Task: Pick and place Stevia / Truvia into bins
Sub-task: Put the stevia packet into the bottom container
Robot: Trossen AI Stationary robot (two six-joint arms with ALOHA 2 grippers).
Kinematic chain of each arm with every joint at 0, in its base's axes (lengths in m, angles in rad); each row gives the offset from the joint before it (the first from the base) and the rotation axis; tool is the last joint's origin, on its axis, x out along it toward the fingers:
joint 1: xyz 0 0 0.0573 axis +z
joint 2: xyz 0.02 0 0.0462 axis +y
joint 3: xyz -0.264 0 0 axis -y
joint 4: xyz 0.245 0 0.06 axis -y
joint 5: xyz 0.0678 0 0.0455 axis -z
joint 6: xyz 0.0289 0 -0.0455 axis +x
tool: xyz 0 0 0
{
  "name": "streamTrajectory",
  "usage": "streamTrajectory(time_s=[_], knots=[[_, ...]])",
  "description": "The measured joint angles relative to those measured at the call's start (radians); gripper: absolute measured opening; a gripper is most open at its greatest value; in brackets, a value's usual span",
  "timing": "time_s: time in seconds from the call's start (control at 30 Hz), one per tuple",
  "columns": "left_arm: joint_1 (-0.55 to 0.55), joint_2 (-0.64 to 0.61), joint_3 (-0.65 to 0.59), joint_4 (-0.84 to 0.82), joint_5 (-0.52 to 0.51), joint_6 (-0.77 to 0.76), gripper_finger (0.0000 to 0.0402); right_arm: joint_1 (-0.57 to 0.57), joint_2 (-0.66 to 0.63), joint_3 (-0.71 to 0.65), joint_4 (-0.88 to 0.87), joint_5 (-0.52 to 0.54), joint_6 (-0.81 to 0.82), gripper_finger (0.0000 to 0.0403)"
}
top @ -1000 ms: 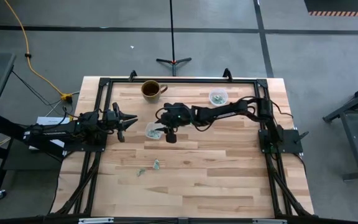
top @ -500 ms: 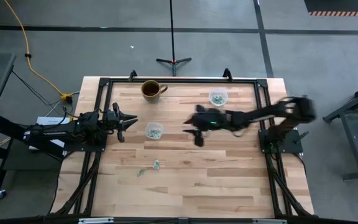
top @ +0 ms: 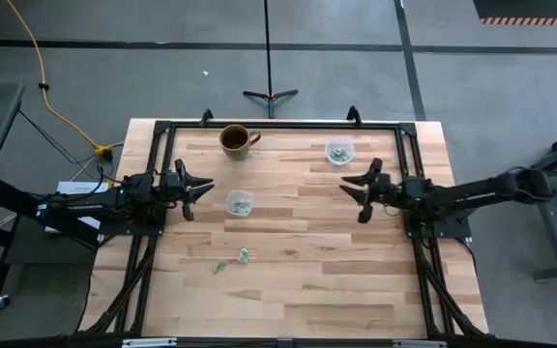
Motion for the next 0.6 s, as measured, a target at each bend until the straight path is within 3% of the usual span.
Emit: streamTrajectory(time_s=[0.23, 0.4, 0.5, 0.6], knots=[[0.0, 0.0, 0.0, 0.001, -0.004, 0.017, 0.0106, 0.024, -0.336, -0.018, -0.289, -0.006, -0.029, 0.0102], [0.0, 0.0, 0.0, 0.009, -0.003, 0.021, 0.011, 0.049, -0.488, -0.017, -0.396, -0.005, -0.04, 0.0103], [0.0, 0.008, 0.0, 0.014, 0.011, 0.065, 0.0136, 0.051, -0.524, -0.018, -0.464, -0.005, -0.037, 0.0103], [0.0, 0.031, 0.0, 0.102, 0.113, 0.097, 0.0186, 0.051, -0.531, -0.018, -0.484, 0.0, -0.036, 0.0103]])
